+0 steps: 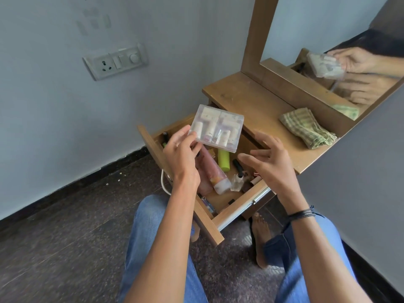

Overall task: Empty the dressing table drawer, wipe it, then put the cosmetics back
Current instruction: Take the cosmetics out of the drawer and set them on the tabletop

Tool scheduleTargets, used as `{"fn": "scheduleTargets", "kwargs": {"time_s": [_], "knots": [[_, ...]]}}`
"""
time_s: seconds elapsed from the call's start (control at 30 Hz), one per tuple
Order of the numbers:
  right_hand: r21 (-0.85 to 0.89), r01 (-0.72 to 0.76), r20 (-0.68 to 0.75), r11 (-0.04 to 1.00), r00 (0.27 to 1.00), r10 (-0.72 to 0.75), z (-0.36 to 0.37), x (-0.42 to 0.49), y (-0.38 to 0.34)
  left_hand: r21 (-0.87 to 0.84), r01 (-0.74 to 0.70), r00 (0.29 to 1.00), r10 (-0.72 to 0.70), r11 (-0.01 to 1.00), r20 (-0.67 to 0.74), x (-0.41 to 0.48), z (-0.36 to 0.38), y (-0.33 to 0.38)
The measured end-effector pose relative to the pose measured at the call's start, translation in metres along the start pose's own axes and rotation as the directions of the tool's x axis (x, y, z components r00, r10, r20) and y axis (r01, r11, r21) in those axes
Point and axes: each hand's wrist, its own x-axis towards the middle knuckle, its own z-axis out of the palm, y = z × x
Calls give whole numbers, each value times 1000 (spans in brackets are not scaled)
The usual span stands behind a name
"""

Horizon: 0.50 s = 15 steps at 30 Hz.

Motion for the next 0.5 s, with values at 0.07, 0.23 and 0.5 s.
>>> {"fn": "scheduleTargets", "kwargs": {"time_s": [0.07, 0.23, 0.5], "knots": [[-8, 72, 53, 997, 996, -71, 9, 5, -4, -4, 25, 999, -25, 1000, 25, 0, 1, -1], [-152, 122, 125, 981, 987, -104, 20, 27, -7, 37, 38, 995, -41, 999, 87, -6, 6, 1], [-254, 250, 133, 934, 966, -222, 0, 72, -4, 72, 3, 966, -21, 997, 258, -1, 8, -1]]}}
